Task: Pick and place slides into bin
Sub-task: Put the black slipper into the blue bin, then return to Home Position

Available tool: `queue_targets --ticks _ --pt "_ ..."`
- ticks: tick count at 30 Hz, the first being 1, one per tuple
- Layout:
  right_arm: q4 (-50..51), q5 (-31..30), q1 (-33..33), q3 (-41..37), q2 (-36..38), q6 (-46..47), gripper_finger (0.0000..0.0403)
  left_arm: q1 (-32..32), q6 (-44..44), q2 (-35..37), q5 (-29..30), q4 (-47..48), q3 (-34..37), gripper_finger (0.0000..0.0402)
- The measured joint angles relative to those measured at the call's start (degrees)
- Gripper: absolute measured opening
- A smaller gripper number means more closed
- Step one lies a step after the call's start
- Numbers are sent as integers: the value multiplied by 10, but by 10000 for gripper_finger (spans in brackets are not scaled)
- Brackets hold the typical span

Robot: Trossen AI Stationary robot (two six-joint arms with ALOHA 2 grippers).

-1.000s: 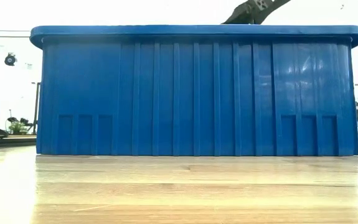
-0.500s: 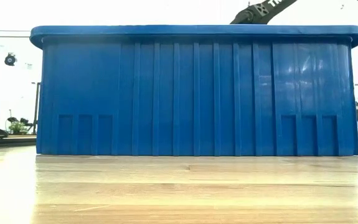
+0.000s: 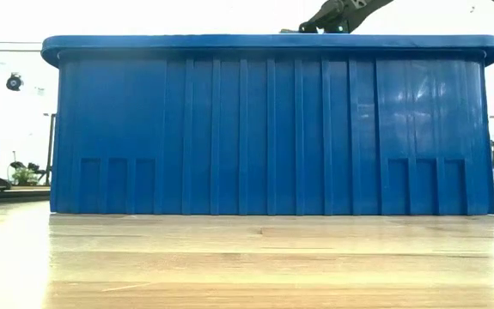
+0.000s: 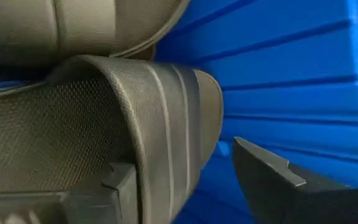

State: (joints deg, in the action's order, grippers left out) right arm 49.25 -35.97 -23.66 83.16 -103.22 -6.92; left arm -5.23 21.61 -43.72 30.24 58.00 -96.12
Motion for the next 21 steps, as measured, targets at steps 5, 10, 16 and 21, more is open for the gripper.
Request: queue_targets --ticks 5,10,16,21 --pt "103 2 9 66 0 42 216 0 0 0 0 0 0 260" --pt "155 4 29 156 0 63 215 0 0 0 0 0 0 260" --pt "142 11 37 211 -1 85 215 0 0 0 0 0 0 260" --pt "94 174 54 268 6 134 211 0 0 1 0 5 0 260"
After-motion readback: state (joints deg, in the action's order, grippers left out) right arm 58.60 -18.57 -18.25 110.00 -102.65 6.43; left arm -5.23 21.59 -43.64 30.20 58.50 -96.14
